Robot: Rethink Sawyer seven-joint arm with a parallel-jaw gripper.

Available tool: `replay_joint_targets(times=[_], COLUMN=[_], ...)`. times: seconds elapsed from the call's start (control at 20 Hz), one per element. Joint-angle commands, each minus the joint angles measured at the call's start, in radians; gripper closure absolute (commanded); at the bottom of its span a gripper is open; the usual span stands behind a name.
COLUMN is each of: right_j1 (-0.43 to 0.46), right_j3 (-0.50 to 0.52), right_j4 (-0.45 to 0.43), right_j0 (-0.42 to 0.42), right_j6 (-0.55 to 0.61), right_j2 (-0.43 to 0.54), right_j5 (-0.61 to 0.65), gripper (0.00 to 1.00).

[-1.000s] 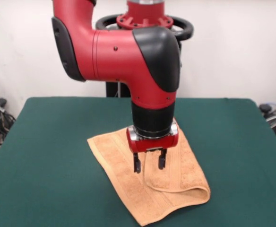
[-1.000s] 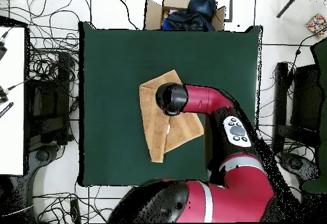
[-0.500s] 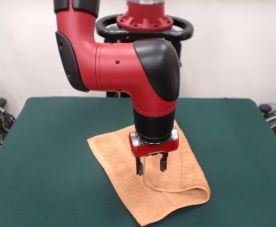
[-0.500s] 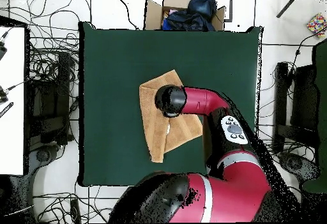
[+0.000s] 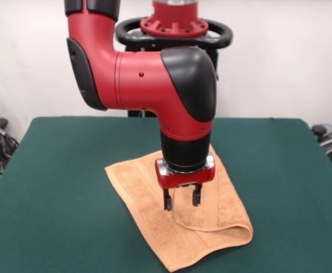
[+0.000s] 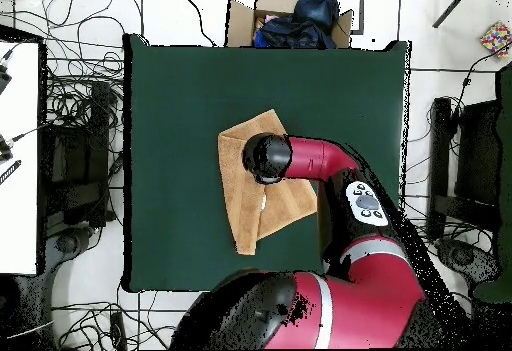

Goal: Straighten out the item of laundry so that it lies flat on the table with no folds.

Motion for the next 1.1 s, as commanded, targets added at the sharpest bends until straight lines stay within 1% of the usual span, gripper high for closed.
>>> replay_joint_targets(times=[0.05, 0.3, 0.4, 1.1], right_j1=[0.024, 0.098, 0.114, 0.122], right_j3=[-0.018, -0.059, -0.069, -0.078], right_j4=[-0.048, -0.070, -0.073, -0.080], right_j0=[0.014, 0.033, 0.038, 0.038], right_j6=[0.018, 0.031, 0.034, 0.037], right_j2=[0.033, 0.015, 0.011, 0.016], right_j5=[0.040, -0.004, -0.014, -0.014], gripper=[0.00, 0.00, 0.00, 0.00])
